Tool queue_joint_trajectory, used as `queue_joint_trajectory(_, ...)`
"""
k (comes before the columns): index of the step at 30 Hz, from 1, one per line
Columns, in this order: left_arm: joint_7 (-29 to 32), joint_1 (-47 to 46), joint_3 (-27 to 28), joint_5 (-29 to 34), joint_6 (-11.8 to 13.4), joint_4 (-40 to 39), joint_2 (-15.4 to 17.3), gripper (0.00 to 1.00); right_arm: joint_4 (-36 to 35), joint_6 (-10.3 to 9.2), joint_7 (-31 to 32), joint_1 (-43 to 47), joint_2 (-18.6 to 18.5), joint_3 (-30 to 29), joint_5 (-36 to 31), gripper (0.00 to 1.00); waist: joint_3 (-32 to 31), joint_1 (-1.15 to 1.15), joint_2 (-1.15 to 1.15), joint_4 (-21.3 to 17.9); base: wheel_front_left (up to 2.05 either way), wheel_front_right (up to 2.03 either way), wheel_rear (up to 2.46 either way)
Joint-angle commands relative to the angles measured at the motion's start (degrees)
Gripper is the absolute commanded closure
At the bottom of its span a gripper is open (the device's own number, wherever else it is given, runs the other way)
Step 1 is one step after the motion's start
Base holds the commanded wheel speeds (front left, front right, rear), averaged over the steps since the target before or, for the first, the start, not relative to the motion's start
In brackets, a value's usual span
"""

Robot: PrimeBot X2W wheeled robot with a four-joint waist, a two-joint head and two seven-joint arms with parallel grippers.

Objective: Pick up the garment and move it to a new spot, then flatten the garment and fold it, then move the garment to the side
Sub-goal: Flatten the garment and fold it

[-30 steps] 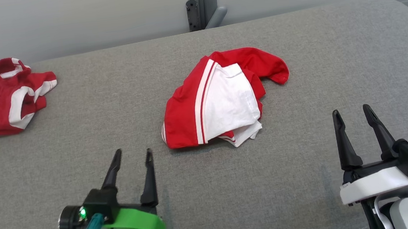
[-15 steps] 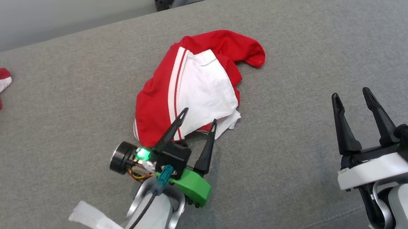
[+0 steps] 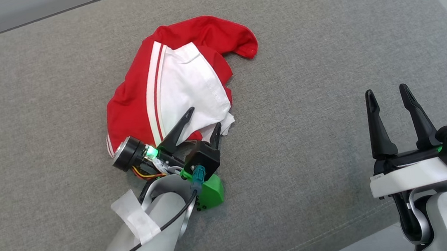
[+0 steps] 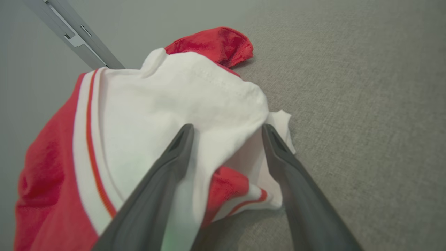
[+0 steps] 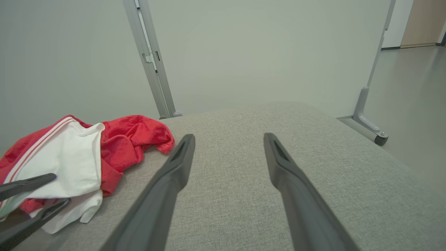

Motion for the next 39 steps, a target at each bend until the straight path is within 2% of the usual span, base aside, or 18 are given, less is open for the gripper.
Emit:
queue_joint_trajectory(1,0.0,-1.0,0.0,0.3,1.0,1.1,0.4,0.0,0.0,0.0,-0.2,-0.7,-0.1,0.0,0.4,0.0,0.5,0.0,0.33,-0.6,0.0,0.0,0.0)
queue_joint_trajectory(8,0.0,-2.1,0.8,-1.2,5.1,0.9,0.3,0.0,0.1,0.0,-0.2,-0.8,-0.1,-0.1,0.7,0.0,0.1,0.0,0.33,-0.6,0.0,0.0,0.0)
queue_joint_trajectory(10,0.0,-2.0,0.8,-1.4,5.5,0.9,0.3,0.51,0.2,0.0,-0.2,-0.7,-0.1,0.1,0.6,0.0,-0.3,0.0,0.33,-0.4,0.0,0.0,0.0)
queue_joint_trajectory(14,0.0,-1.7,1.6,-3.1,5.1,-0.6,0.3,0.93,0.3,0.0,-0.2,-0.5,-0.1,0.5,0.6,0.0,-1.1,0.0,0.33,-0.2,0.0,0.0,0.0)
queue_joint_trajectory(17,0.0,-1.0,2.3,-4.5,4.8,-2.0,0.3,0.95,0.4,0.0,-0.2,-0.2,-0.1,0.5,0.5,0.0,-1.5,0.0,0.33,0.0,0.0,0.0,0.0)
queue_joint_trajectory(20,0.0,0.4,3.7,-7.3,3.8,-4.3,0.3,0.9,0.6,0.0,-0.2,0.4,-0.1,0.5,0.1,0.0,-2.3,0.0,0.33,0.4,0.0,0.0,0.0)
queue_joint_trajectory(22,0.0,1.1,4.5,-9.3,3.1,-5.9,0.2,1.0,0.6,0.0,-0.2,0.7,-0.1,0.5,0.0,0.0,-2.9,0.0,0.33,0.7,0.0,0.0,0.0)
queue_joint_trajectory(25,0.0,1.3,4.5,-11.0,2.5,-9.1,0.2,1.0,0.8,0.0,-0.2,1.0,-0.1,0.9,-0.2,0.0,-3.9,0.0,0.33,1.0,0.0,0.0,0.0)
queue_joint_trajectory(31,0.0,1.2,6.4,-12.5,3.8,-17.3,0.2,1.0,1.2,0.0,-0.2,1.7,-0.1,1.3,-0.5,0.0,-5.8,0.0,0.33,1.4,0.0,0.0,0.0)
queue_joint_trajectory(35,0.0,2.4,10.4,-13.0,5.5,-21.8,2.0,1.0,1.1,0.0,-0.2,2.4,-0.1,0.7,-0.8,0.0,-6.7,0.0,0.33,2.2,0.0,0.0,0.0)
queue_joint_trajectory(39,0.0,3.3,14.1,-13.7,6.1,-25.7,3.5,1.0,1.3,0.0,-0.2,3.0,-0.1,0.4,-1.1,0.0,-7.6,0.0,0.33,3.4,0.0,0.0,0.0)
